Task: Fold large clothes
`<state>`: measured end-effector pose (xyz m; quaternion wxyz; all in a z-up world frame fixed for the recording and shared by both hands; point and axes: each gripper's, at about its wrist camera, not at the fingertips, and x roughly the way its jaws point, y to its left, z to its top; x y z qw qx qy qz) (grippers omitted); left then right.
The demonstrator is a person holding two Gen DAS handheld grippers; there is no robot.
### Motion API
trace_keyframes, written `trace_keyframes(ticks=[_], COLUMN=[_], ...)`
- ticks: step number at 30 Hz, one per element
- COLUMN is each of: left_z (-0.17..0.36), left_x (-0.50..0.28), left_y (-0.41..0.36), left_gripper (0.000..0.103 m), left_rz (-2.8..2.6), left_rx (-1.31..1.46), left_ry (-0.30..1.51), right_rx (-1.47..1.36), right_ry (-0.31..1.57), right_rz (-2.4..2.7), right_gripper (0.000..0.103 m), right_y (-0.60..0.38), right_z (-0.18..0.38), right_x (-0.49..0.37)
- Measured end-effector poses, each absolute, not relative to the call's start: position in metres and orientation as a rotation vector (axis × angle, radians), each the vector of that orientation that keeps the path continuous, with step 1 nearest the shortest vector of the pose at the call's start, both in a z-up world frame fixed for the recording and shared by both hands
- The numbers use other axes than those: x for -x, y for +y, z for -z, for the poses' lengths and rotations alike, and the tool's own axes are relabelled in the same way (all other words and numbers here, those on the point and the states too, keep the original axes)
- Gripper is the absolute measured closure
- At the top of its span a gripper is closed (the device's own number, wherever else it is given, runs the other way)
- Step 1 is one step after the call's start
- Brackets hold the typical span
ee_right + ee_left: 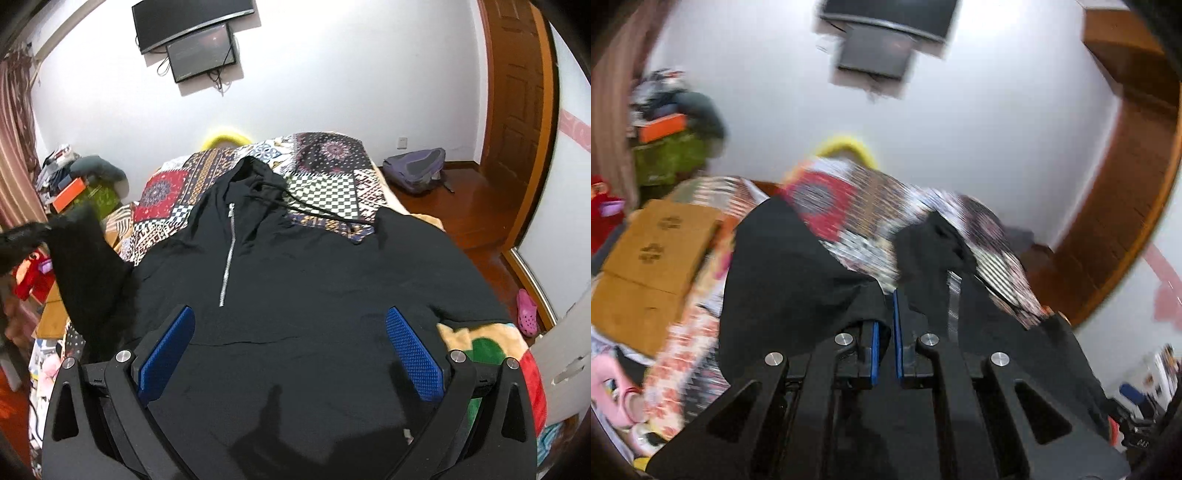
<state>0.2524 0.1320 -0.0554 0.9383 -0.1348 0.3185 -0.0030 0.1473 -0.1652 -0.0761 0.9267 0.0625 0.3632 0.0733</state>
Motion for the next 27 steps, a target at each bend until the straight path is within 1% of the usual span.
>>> trace_keyframes(ticks=[4, 8, 12, 15, 17, 20, 21, 22, 23, 24, 25, 27], left_z=[0.090, 0.141, 0.181, 0.197, 0.197, 0.185, 0.178, 0.173, 0.165, 0.157, 0.150, 0.135], left_x=[-0.269, -0.275, -0.272, -0.264, -0.257, -0.247, -0.243, -0.240, -0.235, -0.231, -0.226, -0.215], left_y=[0.088, 0.053, 0.025, 0.011, 0.010, 0.014, 0.018, 0.022, 0.027, 0.031, 0.036, 0.048], left_gripper=[0.097, 0.097, 0.096, 0.094, 0.092, 0.081, 0.071, 0.060, 0.054, 0.044, 0.038, 0.033], left_rz=[0.092, 0.171, 0.204, 0.226, 0.238, 0.230, 0.224, 0.218, 0.206, 0.190, 0.175, 0.140], left_rx=[0.249, 0.222, 0.184, 0.171, 0.166, 0.126, 0.113, 0.104, 0.094, 0.082, 0.069, 0.038], left_ry=[0.780, 0.960, 1.082, 1.146, 1.159, 1.126, 1.103, 1.083, 1.050, 1.014, 0.980, 0.918], right_rx=[-0.177, -0.212, -0.213, -0.209, -0.195, -0.149, -0.135, -0.122, -0.110, -0.103, -0.095, -0.087], right_ry=[0.746, 0.747, 0.757, 0.765, 0.766, 0.764, 0.762, 0.759, 0.755, 0.751, 0.746, 0.742], right_rz=[-0.139, -0.126, -0.109, -0.104, -0.106, -0.112, -0.115, -0.122, -0.131, -0.137, -0.144, -0.163], right_gripper=[0.000, 0.000, 0.000, 0.000, 0.000, 0.000, 0.000, 0.000, 0.000, 0.000, 0.000, 0.000], right_y=[-0.185, -0.198, -0.204, -0.204, -0.200, -0.190, -0.188, -0.183, -0.178, -0.175, -0.170, -0.160], right_z=[0.076, 0.078, 0.080, 0.082, 0.082, 0.081, 0.081, 0.080, 0.079, 0.077, 0.076, 0.074], right_x=[-0.143, -0.137, -0.136, -0.135, -0.136, -0.139, -0.138, -0.139, -0.140, -0.140, -0.141, -0.142])
